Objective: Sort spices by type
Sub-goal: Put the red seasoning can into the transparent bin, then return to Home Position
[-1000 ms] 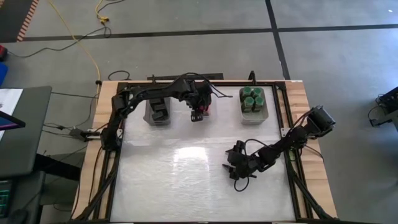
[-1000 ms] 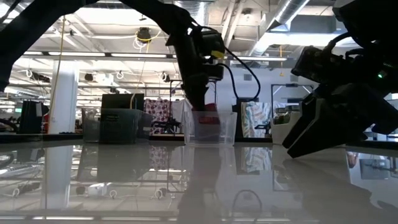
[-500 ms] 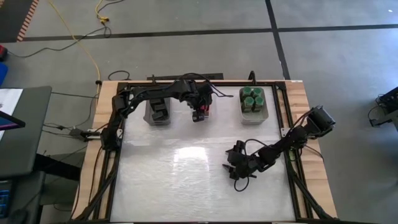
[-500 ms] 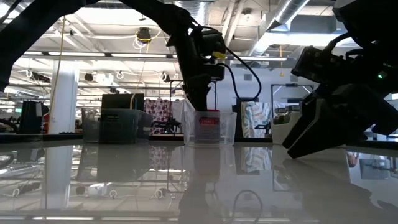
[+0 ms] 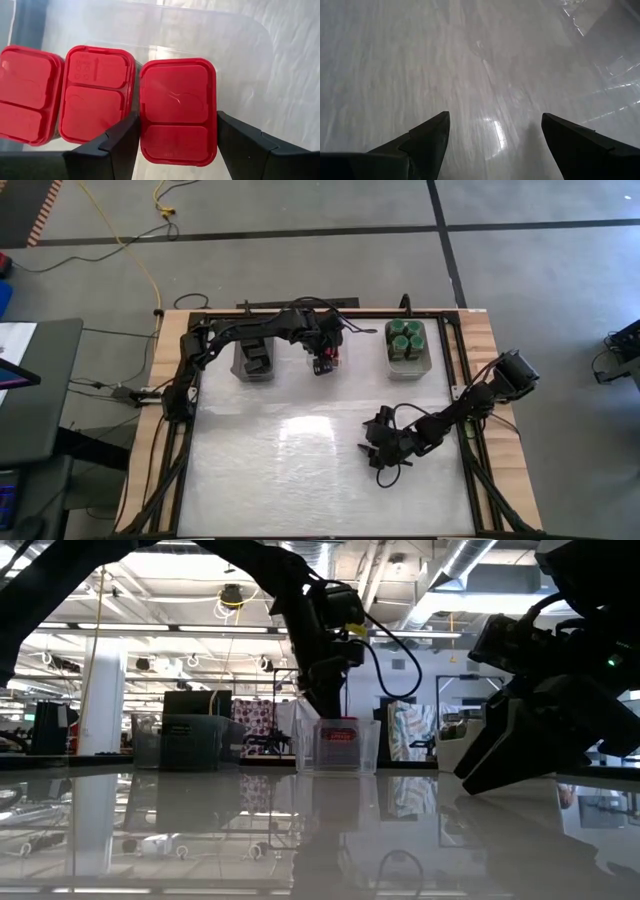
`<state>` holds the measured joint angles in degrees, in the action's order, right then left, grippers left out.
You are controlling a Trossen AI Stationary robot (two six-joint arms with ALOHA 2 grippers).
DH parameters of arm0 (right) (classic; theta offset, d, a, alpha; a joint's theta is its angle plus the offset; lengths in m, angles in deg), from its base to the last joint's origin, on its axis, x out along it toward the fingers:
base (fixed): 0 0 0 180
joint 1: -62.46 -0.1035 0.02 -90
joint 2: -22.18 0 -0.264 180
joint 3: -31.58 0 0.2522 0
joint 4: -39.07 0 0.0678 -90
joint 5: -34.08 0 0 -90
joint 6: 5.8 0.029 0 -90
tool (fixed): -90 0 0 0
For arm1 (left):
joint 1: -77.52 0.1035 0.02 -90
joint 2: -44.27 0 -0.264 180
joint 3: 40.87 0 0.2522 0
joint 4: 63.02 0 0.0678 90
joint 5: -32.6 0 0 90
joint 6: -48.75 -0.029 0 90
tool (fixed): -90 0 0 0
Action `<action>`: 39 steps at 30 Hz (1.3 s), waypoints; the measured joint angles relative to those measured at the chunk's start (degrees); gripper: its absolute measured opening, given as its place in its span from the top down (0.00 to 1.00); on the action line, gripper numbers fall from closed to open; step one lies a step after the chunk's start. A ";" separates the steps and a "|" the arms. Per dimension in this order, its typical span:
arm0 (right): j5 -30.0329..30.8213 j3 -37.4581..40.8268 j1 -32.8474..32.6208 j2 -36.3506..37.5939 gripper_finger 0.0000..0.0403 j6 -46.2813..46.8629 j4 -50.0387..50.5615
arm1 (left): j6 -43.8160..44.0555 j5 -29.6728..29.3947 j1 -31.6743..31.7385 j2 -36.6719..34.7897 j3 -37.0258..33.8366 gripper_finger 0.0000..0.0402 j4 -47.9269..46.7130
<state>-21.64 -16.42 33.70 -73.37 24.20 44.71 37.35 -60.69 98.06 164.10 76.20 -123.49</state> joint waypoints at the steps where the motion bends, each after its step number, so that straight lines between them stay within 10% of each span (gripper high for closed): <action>1: 0.00 0.00 0.00 0.00 0.14 0.00 0.00 | 0.32 -0.02 0.01 0.00 0.00 0.41 -0.08; 39: 0.02 0.00 -0.02 0.00 0.14 0.02 -0.02 | 3.44 0.25 -1.32 -5.81 -0.07 0.26 -4.36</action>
<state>-21.62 -16.42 33.68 -73.37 24.22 44.69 40.79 -60.44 96.74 158.29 76.13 -127.85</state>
